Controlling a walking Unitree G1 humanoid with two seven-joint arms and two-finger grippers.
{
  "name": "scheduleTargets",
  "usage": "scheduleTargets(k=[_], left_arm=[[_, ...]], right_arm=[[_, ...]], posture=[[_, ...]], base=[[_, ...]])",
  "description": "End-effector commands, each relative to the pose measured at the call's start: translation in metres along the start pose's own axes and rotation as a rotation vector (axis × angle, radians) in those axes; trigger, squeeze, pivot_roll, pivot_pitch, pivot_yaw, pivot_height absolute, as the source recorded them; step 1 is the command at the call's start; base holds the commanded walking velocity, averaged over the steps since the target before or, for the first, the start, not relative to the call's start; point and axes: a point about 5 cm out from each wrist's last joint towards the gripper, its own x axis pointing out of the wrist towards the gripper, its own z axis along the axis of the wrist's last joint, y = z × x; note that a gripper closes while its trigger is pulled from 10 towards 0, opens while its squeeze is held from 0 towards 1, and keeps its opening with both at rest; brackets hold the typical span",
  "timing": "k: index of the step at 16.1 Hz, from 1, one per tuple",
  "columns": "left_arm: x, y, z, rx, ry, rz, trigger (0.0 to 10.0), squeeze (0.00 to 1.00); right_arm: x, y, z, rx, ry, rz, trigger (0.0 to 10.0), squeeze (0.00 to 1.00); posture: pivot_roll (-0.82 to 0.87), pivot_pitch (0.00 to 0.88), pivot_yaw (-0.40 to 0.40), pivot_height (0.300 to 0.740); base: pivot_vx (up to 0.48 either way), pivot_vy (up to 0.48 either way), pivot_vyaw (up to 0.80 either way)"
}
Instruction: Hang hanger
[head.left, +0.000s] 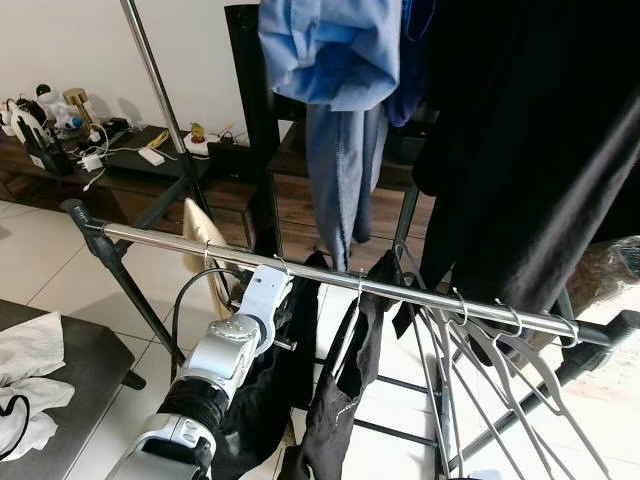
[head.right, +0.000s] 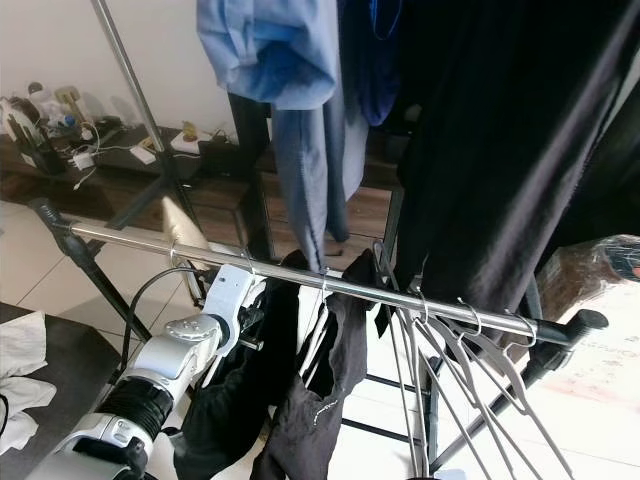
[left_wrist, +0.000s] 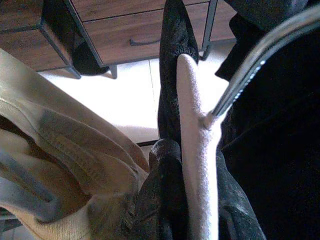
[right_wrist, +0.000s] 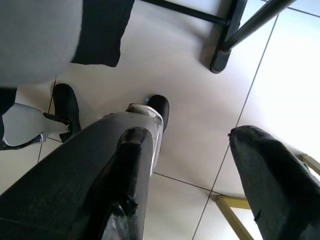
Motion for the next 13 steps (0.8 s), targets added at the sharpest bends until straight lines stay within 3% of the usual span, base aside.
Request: scheduleTargets(k=[1, 3, 4, 5, 8, 13], left_arm=[[-0.001, -0.001, -0.029, 0.006, 0.119, 0.000, 10.0, 0.00], [-0.008, 0.005, -0.025, 0.064, 0.051, 0.041, 10.0, 0.00], [-0.009, 0.006, -0.026, 0.069, 0.049, 0.048, 10.0, 0.11], [-0.014, 0.007, -0.028, 0.063, 0.046, 0.066, 10.0, 1.00], [-0.023, 0.002, -0.032, 0.047, 0.023, 0.078, 10.0, 1.00], [-0.044, -0.020, -0.030, 0.033, -0.069, 0.074, 10.0, 1.00]], right_arm=[[-0.001, 0.000, -0.006, -0.002, 0.023, 0.000, 10.0, 0.00], [0.000, 0.001, -0.005, 0.005, 0.018, 0.000, 10.0, 0.00], [0.000, 0.001, -0.005, 0.005, 0.018, 0.000, 10.0, 0.00], [0.000, 0.001, -0.004, 0.007, 0.016, 0.000, 10.0, 0.00], [0.000, 0.002, -0.003, 0.006, 0.015, 0.003, 10.0, 0.00], [0.000, 0.002, -0.003, 0.001, 0.012, 0.000, 10.0, 0.00]], posture=[[-0.05, 0.134, -0.029, 0.740], [-0.05, 0.131, -0.023, 0.740], [-0.04, 0.128, -0.022, 0.740], [-0.04, 0.127, -0.020, 0.740], [-0.03, 0.126, -0.019, 0.740], [-0.03, 0.123, -0.014, 0.740]], base=[[0.000, 0.000, 0.00], [0.000, 0.000, 0.00], [0.000, 0.000, 0.00], [0.000, 0.000, 0.00], [0.000, 0.000, 0.00], [0.000, 0.000, 0.00]])
